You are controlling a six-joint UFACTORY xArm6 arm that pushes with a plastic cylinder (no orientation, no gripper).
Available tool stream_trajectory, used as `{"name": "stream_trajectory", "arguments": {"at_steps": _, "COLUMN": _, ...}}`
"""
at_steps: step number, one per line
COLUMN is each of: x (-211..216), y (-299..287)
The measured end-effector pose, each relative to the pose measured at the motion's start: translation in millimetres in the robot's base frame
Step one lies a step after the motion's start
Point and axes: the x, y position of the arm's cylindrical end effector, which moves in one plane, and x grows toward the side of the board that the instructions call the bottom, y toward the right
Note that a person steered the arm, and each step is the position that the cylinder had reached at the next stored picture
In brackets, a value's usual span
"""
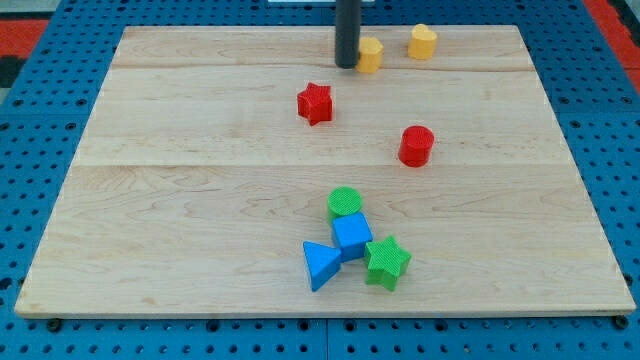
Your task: Place the red circle into red star
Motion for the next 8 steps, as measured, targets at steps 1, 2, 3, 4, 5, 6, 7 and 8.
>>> {"name": "stream_trajectory", "arguments": {"at_steps": 1, "x": -4, "y": 29}}
{"name": "stream_trajectory", "arguments": {"at_steps": 2, "x": 21, "y": 43}}
{"name": "stream_trajectory", "arguments": {"at_steps": 3, "x": 30, "y": 96}}
{"name": "stream_trajectory", "arguments": {"at_steps": 4, "x": 73, "y": 141}}
{"name": "stream_trajectory", "arguments": {"at_steps": 5, "x": 145, "y": 137}}
{"name": "stream_trajectory", "arguments": {"at_steps": 6, "x": 174, "y": 88}}
{"name": "stream_trajectory", "arguments": {"at_steps": 7, "x": 151, "y": 30}}
{"name": "stream_trajectory", "arguments": {"at_steps": 8, "x": 131, "y": -9}}
